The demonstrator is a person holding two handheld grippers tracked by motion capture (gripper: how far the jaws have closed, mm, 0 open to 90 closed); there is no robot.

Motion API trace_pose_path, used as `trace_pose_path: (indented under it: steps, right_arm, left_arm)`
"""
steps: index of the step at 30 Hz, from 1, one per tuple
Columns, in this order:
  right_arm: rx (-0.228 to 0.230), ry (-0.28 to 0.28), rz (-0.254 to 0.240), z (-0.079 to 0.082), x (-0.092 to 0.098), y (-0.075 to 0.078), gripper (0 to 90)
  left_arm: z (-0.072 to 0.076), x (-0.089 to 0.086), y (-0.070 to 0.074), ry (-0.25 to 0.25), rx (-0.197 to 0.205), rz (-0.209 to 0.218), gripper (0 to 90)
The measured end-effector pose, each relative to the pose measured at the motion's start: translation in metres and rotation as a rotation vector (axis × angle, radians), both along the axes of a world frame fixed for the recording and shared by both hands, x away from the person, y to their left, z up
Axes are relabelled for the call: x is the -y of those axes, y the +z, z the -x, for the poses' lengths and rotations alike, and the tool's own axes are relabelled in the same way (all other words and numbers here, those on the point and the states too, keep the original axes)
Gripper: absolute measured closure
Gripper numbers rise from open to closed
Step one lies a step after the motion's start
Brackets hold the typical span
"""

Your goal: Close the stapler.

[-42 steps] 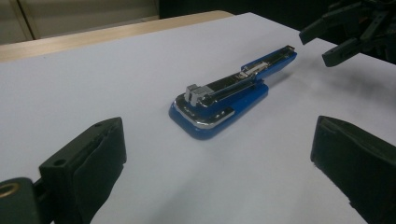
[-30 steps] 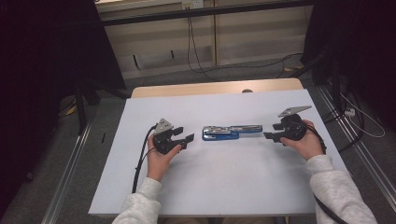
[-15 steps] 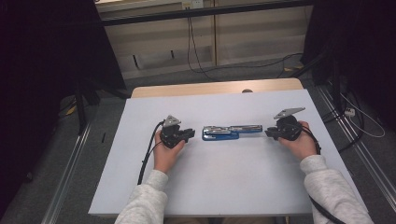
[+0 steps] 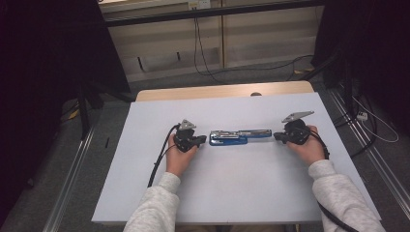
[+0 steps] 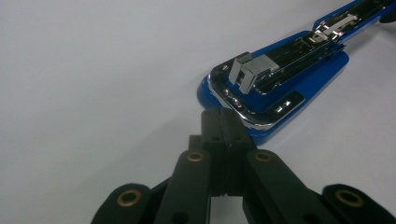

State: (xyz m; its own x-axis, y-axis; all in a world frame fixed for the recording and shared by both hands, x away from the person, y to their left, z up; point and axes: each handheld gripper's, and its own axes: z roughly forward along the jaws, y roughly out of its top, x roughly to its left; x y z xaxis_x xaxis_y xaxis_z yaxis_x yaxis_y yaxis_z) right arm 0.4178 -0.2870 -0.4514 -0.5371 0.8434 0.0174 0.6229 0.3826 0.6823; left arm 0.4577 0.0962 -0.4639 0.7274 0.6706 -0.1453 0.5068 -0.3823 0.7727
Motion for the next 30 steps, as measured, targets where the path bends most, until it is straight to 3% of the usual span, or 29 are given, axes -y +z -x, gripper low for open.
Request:
trace_pose_path:
  steps: [5, 21, 30]
  right_arm:
    - [0.004, 0.012, -0.001, 0.000, -0.002, 0.000, 89.9]
    - [0.017, 0.033, 0.015, -0.002, -0.005, -0.001, 90.0]
    - [0.022, 0.025, -0.008, -0.002, -0.003, 0.001, 90.0]
  left_arm:
    - [-0.001, 0.005, -0.002, -0.017, -0.008, -0.029, 90.0]
    - [-0.005, 0.011, -0.004, -0.022, -0.020, -0.031, 90.0]
    - [-0.005, 0.012, -0.003, -0.018, -0.019, -0.035, 90.0]
